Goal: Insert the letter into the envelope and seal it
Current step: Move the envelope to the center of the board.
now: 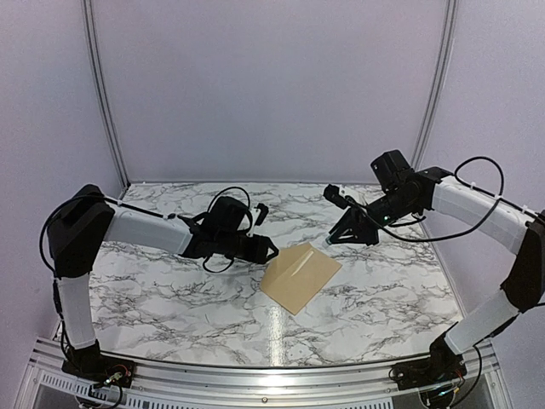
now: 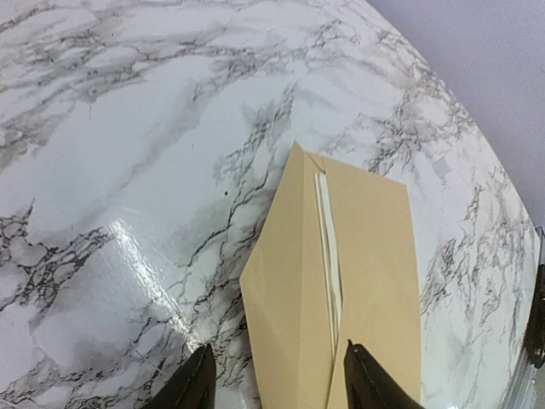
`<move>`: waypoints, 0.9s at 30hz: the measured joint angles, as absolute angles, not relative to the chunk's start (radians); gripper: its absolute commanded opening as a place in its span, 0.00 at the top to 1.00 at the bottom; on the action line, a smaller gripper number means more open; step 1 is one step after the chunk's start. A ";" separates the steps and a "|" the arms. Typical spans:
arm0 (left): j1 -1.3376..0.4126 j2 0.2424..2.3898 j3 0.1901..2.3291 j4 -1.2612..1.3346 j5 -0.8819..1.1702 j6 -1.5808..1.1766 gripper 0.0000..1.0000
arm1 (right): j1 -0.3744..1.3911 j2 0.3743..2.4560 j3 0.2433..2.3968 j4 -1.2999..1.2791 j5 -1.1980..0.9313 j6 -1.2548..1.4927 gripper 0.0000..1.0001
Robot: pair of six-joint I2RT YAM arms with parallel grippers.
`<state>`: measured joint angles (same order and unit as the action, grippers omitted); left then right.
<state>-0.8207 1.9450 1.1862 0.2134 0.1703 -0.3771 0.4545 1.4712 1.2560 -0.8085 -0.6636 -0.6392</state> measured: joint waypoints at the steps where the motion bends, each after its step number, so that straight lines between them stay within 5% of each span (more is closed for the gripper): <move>1: -0.821 1.969 1.204 0.194 0.178 -0.379 0.46 | 0.455 1.464 1.246 -0.806 -0.661 -0.637 0.97; 17: -0.804 2.087 1.316 0.102 0.272 -0.417 0.58 | 0.454 1.421 1.189 -0.770 -0.648 -0.620 0.96; 27: -0.789 2.115 1.359 0.071 0.308 -0.438 0.91 | 0.454 1.412 1.162 -0.759 -0.648 -0.617 0.96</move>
<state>-0.7891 2.1151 1.3586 0.0711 0.3077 -0.4377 0.4538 1.4124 1.1618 -0.7593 -0.6483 -0.6167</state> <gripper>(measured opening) 0.192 0.121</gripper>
